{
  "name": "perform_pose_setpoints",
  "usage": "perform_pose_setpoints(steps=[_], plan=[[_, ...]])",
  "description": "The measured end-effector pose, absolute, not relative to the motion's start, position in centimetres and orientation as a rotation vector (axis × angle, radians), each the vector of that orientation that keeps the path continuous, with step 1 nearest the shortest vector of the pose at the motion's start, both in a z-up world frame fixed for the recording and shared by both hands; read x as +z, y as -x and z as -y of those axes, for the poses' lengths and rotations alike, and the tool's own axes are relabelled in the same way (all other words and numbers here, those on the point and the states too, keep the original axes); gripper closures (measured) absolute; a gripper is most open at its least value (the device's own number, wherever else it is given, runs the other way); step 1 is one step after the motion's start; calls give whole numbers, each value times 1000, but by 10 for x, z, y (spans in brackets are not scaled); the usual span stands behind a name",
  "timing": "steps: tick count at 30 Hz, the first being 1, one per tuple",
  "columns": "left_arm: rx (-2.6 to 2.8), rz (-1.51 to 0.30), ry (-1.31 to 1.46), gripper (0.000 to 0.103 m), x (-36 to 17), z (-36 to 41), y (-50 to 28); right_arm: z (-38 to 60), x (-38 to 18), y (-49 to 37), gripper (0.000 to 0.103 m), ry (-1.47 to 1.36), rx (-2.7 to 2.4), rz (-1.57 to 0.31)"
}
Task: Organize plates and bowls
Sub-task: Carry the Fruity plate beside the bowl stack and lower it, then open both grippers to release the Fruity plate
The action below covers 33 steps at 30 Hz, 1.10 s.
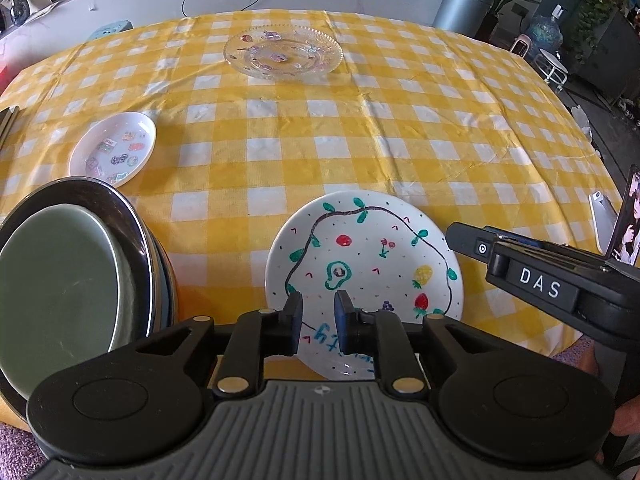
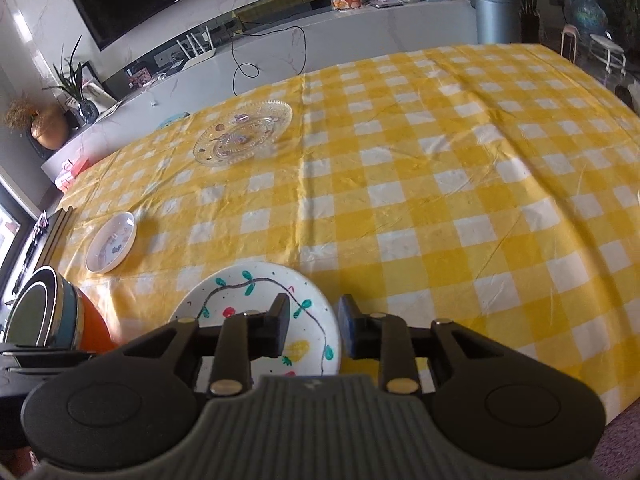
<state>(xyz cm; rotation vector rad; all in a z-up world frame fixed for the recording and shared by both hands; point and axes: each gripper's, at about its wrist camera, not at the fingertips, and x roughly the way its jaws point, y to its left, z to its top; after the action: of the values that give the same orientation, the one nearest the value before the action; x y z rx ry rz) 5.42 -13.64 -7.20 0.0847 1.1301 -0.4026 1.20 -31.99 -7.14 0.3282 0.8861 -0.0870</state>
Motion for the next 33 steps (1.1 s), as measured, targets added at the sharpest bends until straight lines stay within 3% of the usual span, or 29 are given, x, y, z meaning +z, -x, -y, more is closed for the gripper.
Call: perform_pose_setpoints(steps=[5,15,28,33], plan=[[-401,-1112,-84,80,-69,133,-54,298,-60,-13,60,-167,-47,-883],[-414,-1076,-114,72,-52,130,-75,294,-57,-29,47,-176,-16,-906],[-466,-1051,-297,38,-32,135,-135,290,-50,-84,31,-38,16,-914],[-508,-1018,-393,35,-32,136,-164,294,-50,-115,30,1,73,-942]])
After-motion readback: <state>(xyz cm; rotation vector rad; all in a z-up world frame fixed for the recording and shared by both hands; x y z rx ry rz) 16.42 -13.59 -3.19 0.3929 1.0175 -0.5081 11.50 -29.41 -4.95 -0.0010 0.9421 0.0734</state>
